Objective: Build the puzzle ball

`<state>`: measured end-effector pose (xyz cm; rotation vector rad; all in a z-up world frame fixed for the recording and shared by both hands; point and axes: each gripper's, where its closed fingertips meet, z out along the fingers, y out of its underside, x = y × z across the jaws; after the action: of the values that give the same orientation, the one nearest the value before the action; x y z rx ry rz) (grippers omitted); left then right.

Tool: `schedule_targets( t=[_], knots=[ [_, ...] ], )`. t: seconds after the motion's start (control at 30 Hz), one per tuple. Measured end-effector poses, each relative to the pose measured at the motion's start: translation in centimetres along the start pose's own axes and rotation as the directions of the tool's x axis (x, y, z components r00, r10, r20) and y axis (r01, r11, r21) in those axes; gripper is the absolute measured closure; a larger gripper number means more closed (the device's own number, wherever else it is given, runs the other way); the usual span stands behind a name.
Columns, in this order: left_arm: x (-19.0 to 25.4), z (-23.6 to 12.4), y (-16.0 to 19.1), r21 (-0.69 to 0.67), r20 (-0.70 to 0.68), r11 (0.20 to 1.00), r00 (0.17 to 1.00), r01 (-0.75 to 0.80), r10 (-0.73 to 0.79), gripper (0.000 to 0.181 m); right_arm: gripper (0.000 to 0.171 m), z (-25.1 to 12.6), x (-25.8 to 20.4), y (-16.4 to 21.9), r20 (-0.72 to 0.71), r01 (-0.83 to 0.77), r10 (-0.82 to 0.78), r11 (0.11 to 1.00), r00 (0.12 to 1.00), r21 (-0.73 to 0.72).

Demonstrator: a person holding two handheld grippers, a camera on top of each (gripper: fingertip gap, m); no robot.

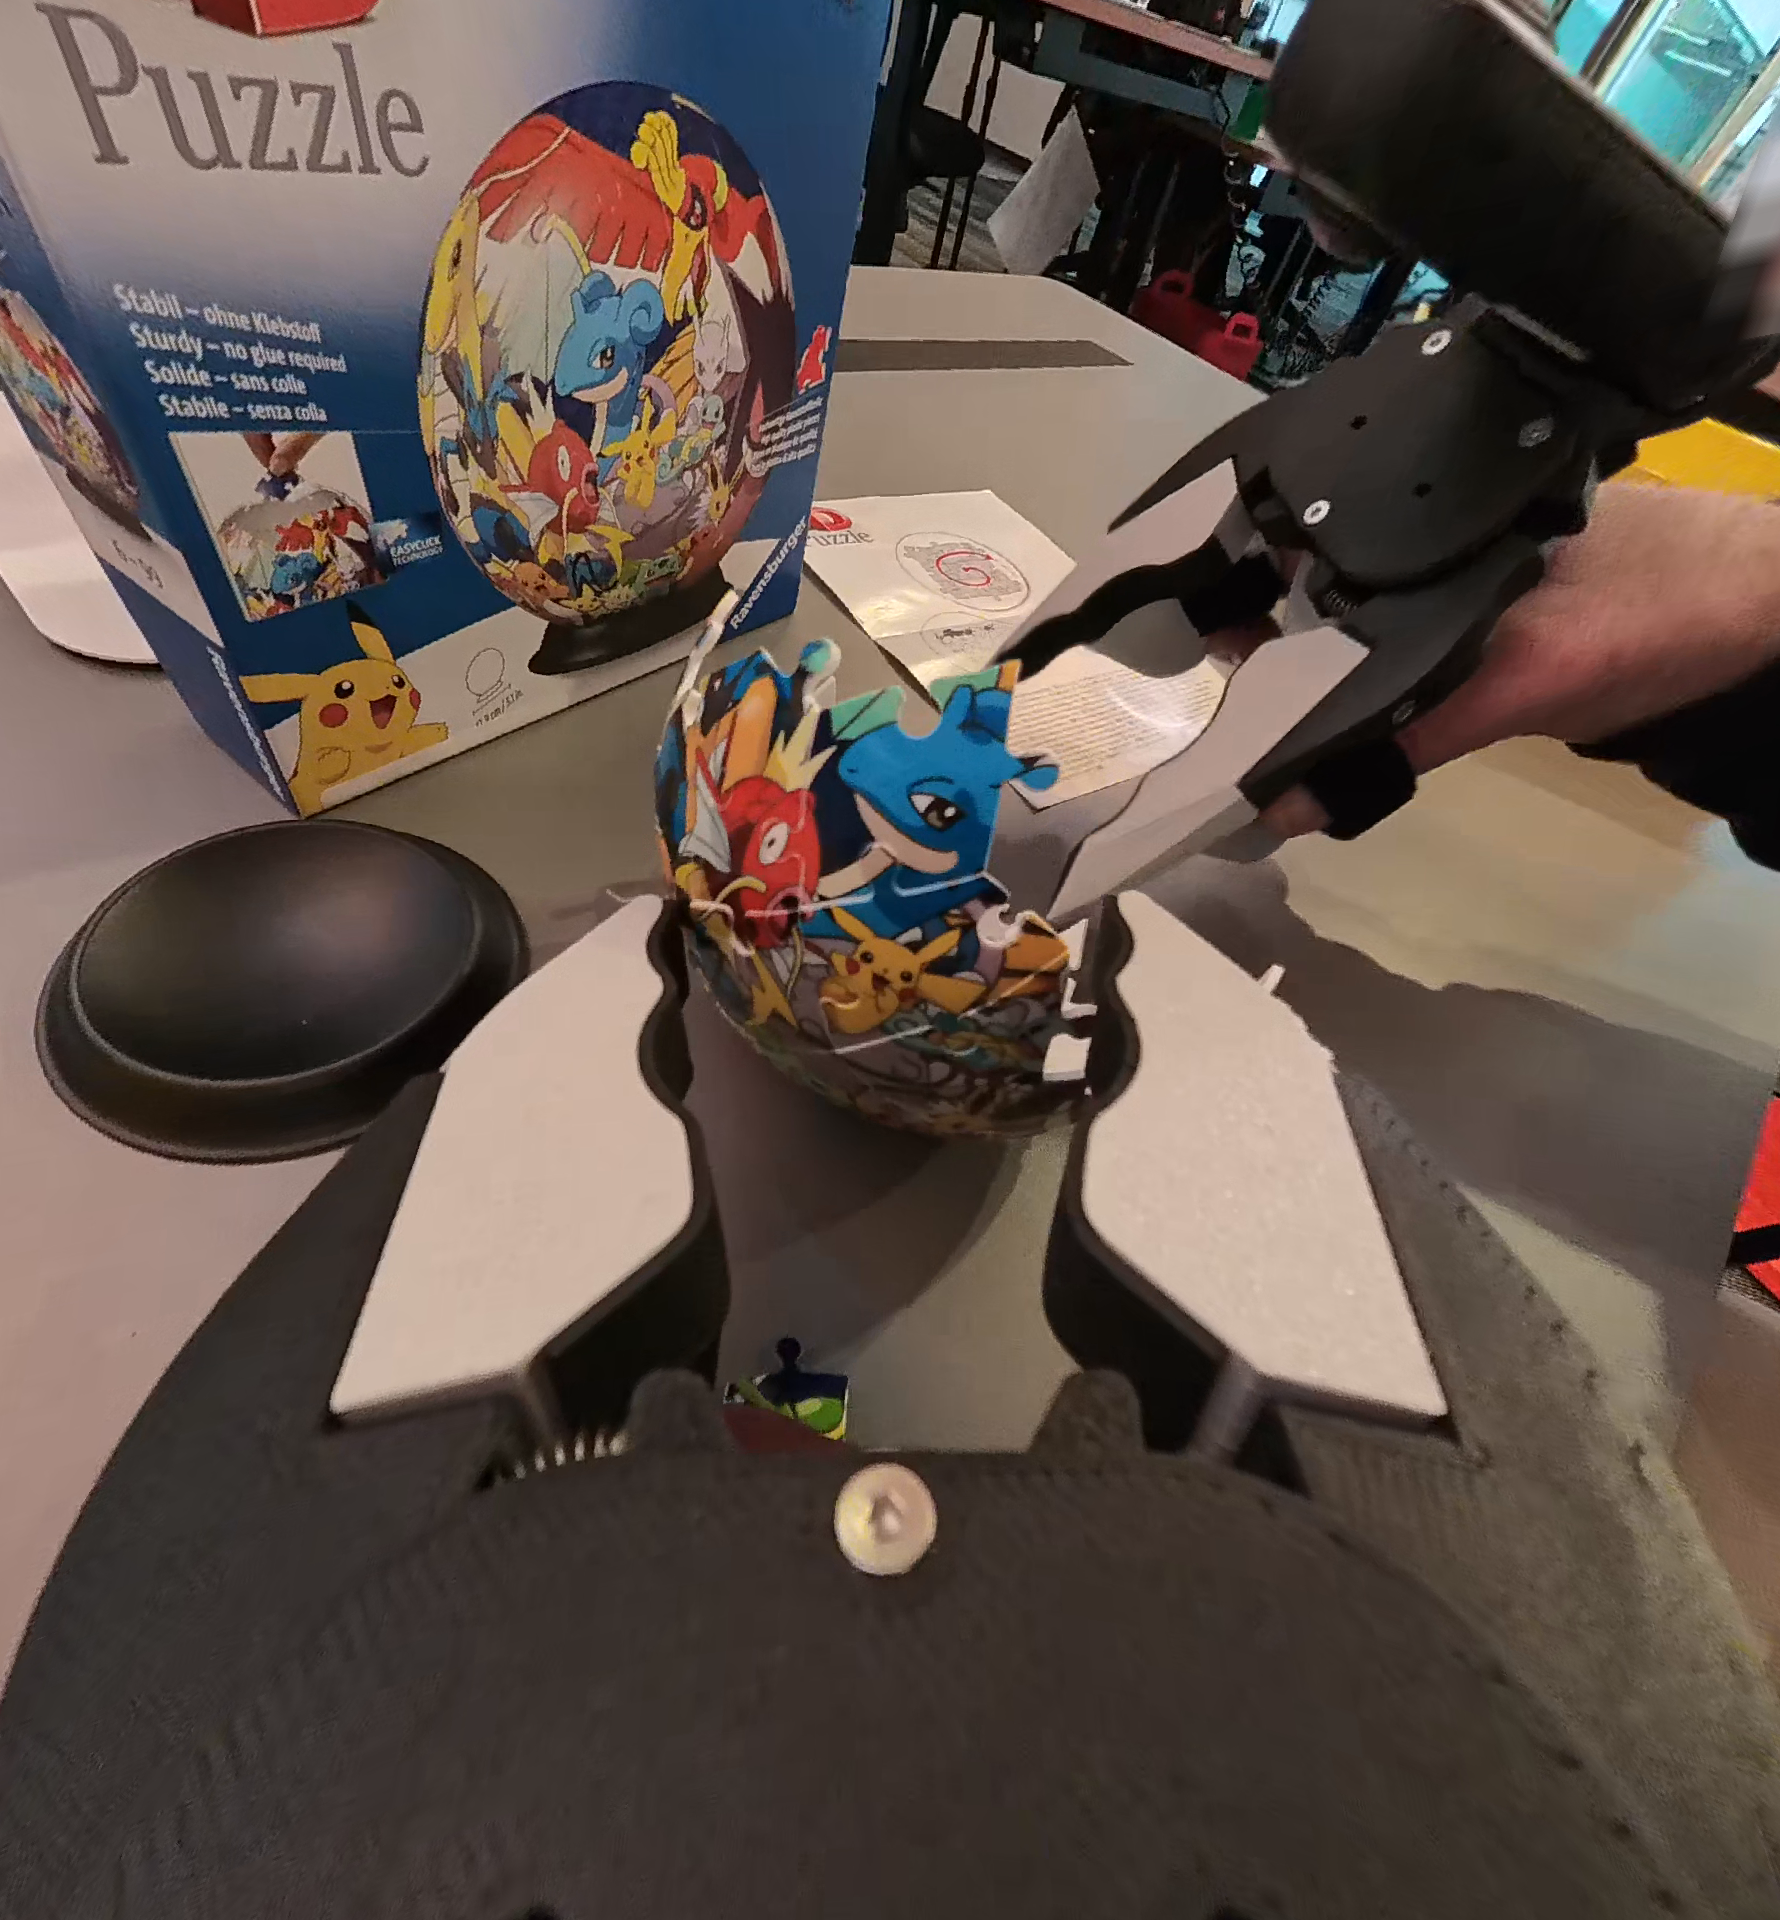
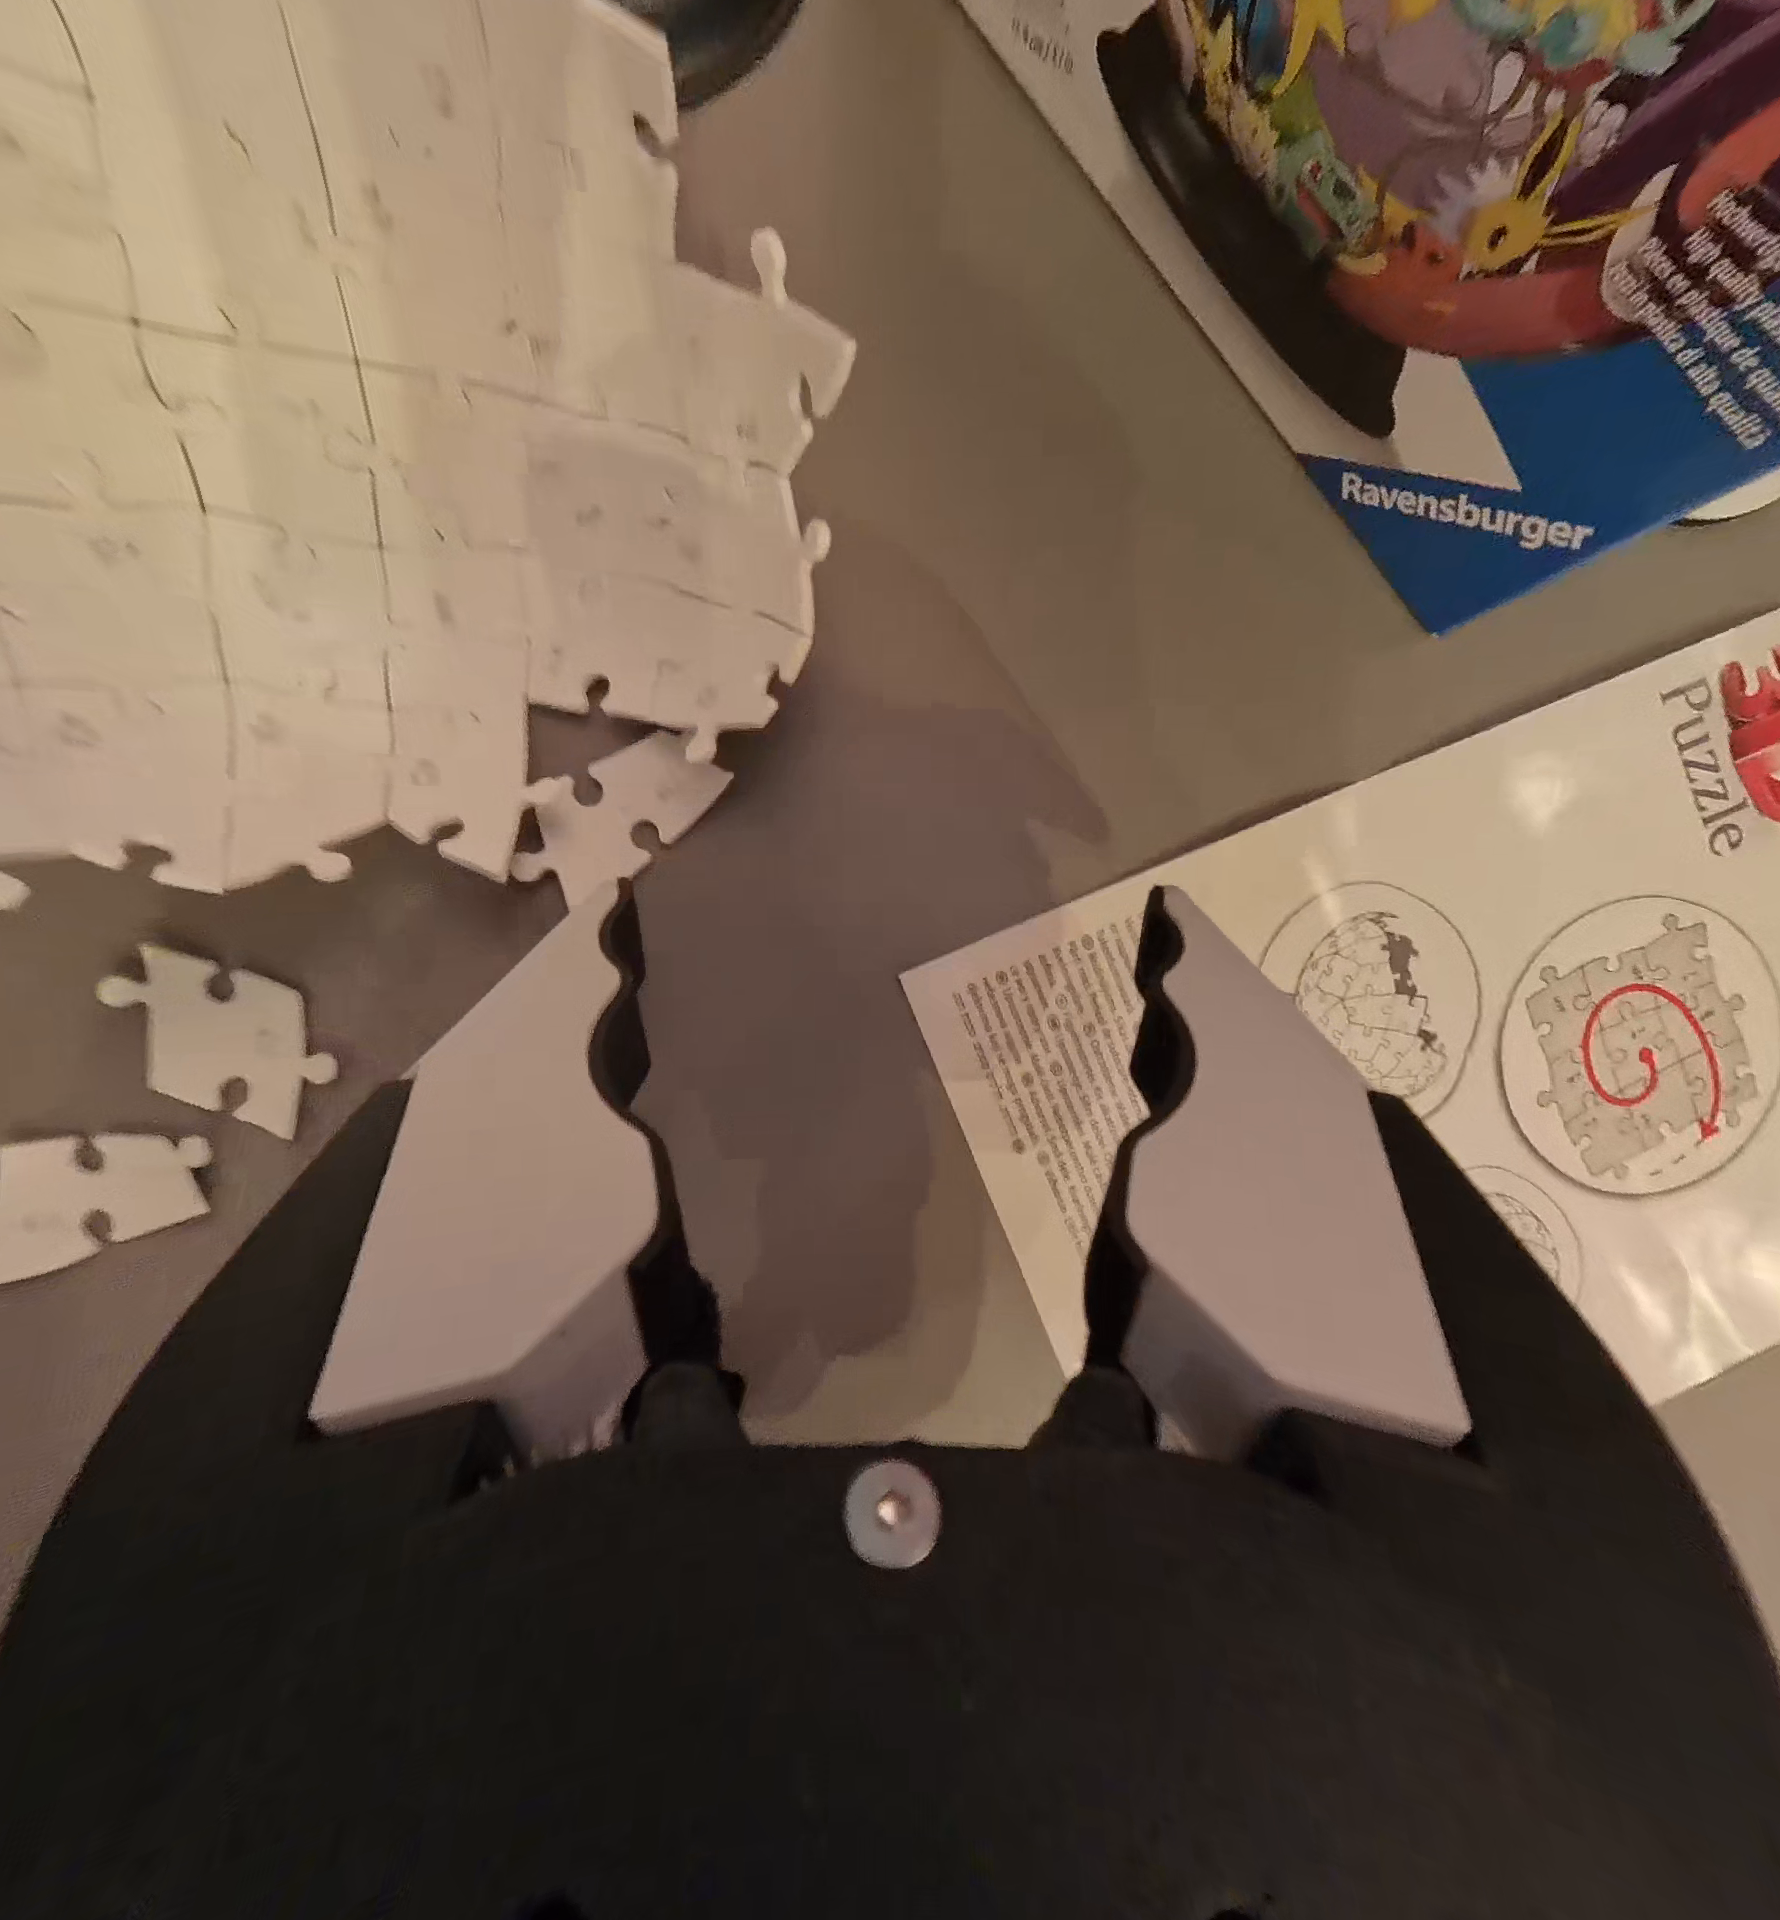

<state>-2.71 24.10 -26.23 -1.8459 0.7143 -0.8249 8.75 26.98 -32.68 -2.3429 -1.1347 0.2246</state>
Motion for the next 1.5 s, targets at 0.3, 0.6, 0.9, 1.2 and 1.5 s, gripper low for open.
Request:
schedule_targets(
  t=[0.3, 0.6, 0.9, 1.2, 1.5],
  knots=[
    [0.0, 0.0, -0.1, -0.001, 0.007, 1.000, 1.000, -0.019, 0.019, 0.106, 0.077, 0.3, 0.1, 0.1, -0.028, 0.019, -0.019, 1.000, 0.999, -0.010],
    [0.0, 0.2, 0.0, -0.006, 0.018, 1.000, 1.000, -0.023, 0.023, 0.108, 0.078, 0.2, 1.0, -0.4, -0.055, -0.007, 0.008, 1.000, 0.998, 0.022],
    [-0.9, -0.1, 0.2, -0.023, 0.088, 1.000, 0.996, -0.016, 0.018, 0.127, 0.078, 0.0, 1.3, -0.3, -0.062, -0.002, 0.005, 0.999, 0.998, 0.041],
    [-2.5, -0.6, 0.5, -0.086, 0.224, 0.995, 0.972, -0.048, 0.066, 0.150, 0.079, -0.5, 0.9, -0.3, -0.059, -0.002, 0.006, 0.998, 0.998, 0.069],
    [-3.4, -1.0, -0.1, -0.129, 0.301, 0.985, 0.942, -0.115, 0.149, 0.176, 0.079, -1.2, 0.7, -0.3, -0.053, -0.011, 0.016, 0.995, 0.998, 0.096]
  ],
)
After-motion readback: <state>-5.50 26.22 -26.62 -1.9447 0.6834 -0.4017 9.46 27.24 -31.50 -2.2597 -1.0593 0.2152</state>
